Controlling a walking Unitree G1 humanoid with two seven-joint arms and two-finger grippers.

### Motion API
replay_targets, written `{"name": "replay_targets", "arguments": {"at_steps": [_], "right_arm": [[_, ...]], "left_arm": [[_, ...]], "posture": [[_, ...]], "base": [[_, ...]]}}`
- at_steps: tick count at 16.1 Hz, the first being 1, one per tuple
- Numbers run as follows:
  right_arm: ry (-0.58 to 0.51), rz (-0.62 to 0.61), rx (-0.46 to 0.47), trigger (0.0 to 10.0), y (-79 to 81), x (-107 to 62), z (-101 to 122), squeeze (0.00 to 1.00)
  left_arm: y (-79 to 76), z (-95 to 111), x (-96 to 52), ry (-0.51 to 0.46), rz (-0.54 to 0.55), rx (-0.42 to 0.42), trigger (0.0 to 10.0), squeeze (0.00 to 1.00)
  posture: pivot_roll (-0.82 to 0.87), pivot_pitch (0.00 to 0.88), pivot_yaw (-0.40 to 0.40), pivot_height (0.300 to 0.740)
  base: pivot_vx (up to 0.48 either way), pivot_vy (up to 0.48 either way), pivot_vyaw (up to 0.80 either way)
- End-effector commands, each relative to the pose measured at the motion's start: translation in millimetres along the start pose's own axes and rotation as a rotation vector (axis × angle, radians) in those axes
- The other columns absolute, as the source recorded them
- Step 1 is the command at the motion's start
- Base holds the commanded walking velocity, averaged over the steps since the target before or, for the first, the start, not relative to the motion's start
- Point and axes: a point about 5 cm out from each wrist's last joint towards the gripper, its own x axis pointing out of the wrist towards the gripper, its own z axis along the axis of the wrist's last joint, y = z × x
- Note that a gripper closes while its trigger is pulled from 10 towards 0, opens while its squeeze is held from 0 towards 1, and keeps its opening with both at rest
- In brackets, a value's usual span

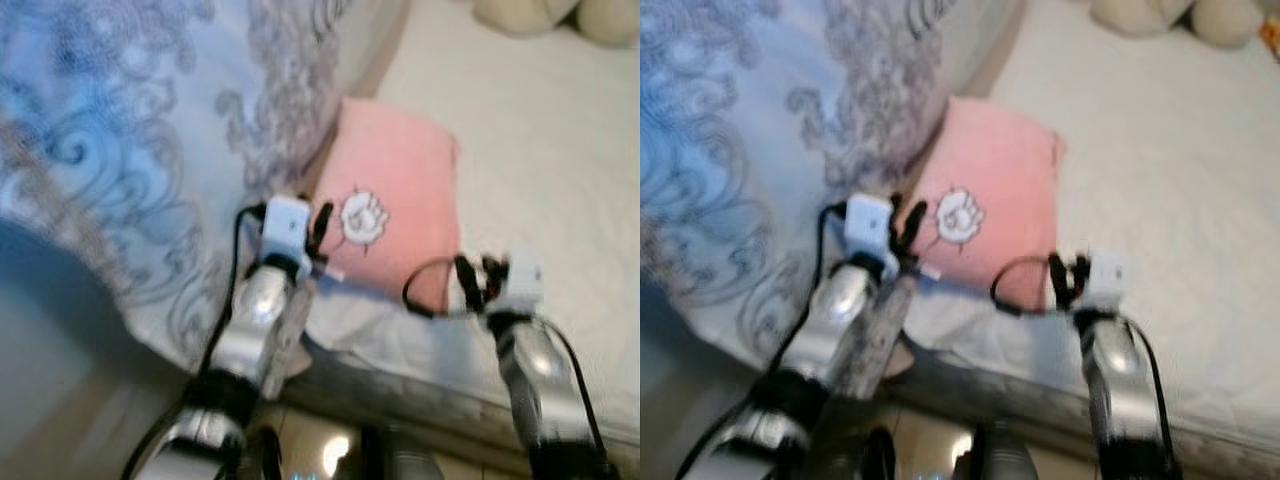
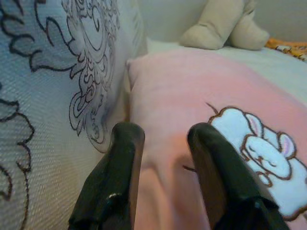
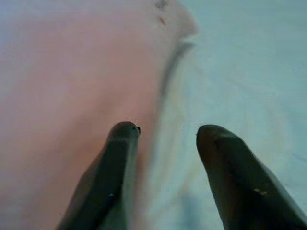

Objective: Clean up the room

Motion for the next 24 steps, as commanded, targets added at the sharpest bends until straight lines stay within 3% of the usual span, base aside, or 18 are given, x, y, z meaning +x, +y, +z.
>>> {"name": "replay_targets", "arguments": {"at_steps": [1, 2, 4, 7, 8, 9, 10, 11, 12, 13, 17, 24], "right_arm": [[-0.087, -0.048, -0.072, 10.0, -0.4, -14.4, 16, 1.0], [-0.154, -0.09, -0.146, 10.0, 0.1, -35.0, 26, 1.0], [-0.177, -0.102, -0.19, 10.0, 2.8, -52.9, 25, 1.0], [-0.155, -0.087, -0.222, 10.0, 6.0, -62.7, 18, 1.0], [-0.16, -0.065, -0.252, 10.0, 7.8, -62.7, 18, 1.0], [-0.182, -0.012, -0.328, 10.0, 11.6, -62.7, 18, 1.0], [-0.187, 0.001, -0.359, 10.0, 12.7, -63.8, 18, 1.0], [-0.164, 0.022, -0.399, 10.0, 14.3, -66.2, 10, 1.0], [-0.13, -0.009, -0.374, 10.0, 11.8, -64.3, 4, 0.15], [-0.109, -0.05, -0.332, 10.0, 8.7, -60.4, 2, 0.0], [-0.155, -0.095, -0.292, 10.0, 4.8, -32.7, 15, 0.0], [-0.136, -0.067, -0.279, 10.0, 10.8, -26.4, 11, 0.0]], "left_arm": [[14.1, 12, -13.3, -0.036, 0.007, 0.044, 10.0, 1.0], [18.4, 16, -32.9, -0.041, -0.01, 0.091, 10.0, 1.0], [20.7, 10, -56.4, -0.011, -0.016, 0.129, 10.0, 1.0], [32.6, -10, -87.6, 0.048, 0.035, 0.131, 10.0, 1.0], [36.5, -19, -101.2, 0.083, 0.053, 0.123, 10.0, 1.0], [42.6, -35, -124.0, 0.148, 0.107, 0.091, 10.0, 1.0], [43.0, -37, -128.2, 0.163, 0.122, 0.073, 10.0, 0.97], [42.5, -34, -124.5, 0.16, 0.114, 0.092, 10.0, 0.0], [39.7, -32, -117.9, 0.138, 0.09, 0.075, 10.0, 0.0], [36.2, -30, -111.8, 0.113, 0.071, 0.036, 10.0, 0.0], [27.9, -21, -88.6, 0.058, -0.008, -0.029, 10.0, 0.0], [28.8, -21, -75.6, 0.052, -0.008, -0.041, 10.0, 0.0]], "posture": [[-0.06, 0.052, -0.02, 0.74], [-0.05, 0.036, -0.023, 0.74], [-0.04, 0.01, -0.028, 0.74], [-0.04, 0.0, -0.03, 0.74], [-0.04, 0.0, -0.03, 0.74], [-0.05, 0.0, -0.036, 0.74], [-0.05, 0.0, -0.038, 0.74], [-0.05, 0.0, -0.041, 0.74], [-0.05, 0.0, -0.04, 0.74], [-0.06, 0.0, -0.029, 0.74], [-0.1, 0.0, 0.004, 0.74], [-0.1, 0.0, 0.008, 0.74]], "base": [[0.0, 0.0, 0.0], [0.0, 0.0, 0.0], [0.0, 0.0, 0.0], [0.0, 0.0, 0.0], [0.0, 0.0, 0.0], [0.0, 0.0, 0.0], [0.0, 0.0, 0.0], [0.0, 0.0, 0.0], [0.0, 0.0, 0.0], [0.0, -0.469, 0.0], [0.0, -0.441, -0.28], [0.0, -0.431, -0.55]]}}
